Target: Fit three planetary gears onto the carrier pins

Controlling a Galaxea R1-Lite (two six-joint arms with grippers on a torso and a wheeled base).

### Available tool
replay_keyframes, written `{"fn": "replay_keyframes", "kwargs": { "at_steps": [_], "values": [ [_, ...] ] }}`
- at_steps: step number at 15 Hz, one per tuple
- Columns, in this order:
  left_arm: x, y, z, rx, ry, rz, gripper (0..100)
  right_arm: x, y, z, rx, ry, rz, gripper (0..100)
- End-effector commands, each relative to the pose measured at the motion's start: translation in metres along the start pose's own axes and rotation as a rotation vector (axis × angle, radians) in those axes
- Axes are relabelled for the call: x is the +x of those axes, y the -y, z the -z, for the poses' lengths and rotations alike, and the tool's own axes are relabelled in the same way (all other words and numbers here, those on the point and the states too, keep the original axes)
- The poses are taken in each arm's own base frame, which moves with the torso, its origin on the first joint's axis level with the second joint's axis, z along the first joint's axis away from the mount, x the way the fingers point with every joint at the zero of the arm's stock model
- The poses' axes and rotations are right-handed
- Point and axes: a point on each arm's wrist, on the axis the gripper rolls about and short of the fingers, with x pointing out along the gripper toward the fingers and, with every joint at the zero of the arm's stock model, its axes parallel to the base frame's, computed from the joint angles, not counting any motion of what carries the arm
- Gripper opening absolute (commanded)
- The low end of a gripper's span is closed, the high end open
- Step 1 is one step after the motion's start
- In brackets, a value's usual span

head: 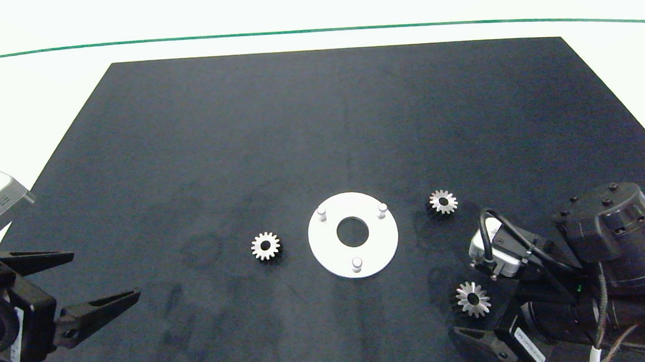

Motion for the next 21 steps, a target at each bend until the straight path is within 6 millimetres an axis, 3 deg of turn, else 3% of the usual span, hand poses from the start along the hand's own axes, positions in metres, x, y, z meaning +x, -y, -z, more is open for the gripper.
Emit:
{"fn": "replay_keyframes", "kwargs": {
  "at_steps": [1, 16, 21],
  "values": [
    [-0.0008, 0.0000, 0.0003, 0.001, 0.001, -0.001, 100, 0.0033, -0.0005, 0.0001, -0.002, -0.007, -0.002, 92],
    [-0.0027, -0.0002, 0.0001, 0.002, 0.008, -0.004, 100, 0.0029, -0.0067, -0.0020, -0.024, 0.008, 0.022, 62],
    [-0.0031, -0.0002, 0.0001, 0.014, 0.010, -0.004, 100, 0.0112, -0.0087, -0.0020, -0.026, 0.009, 0.020, 51]
  ]
}}
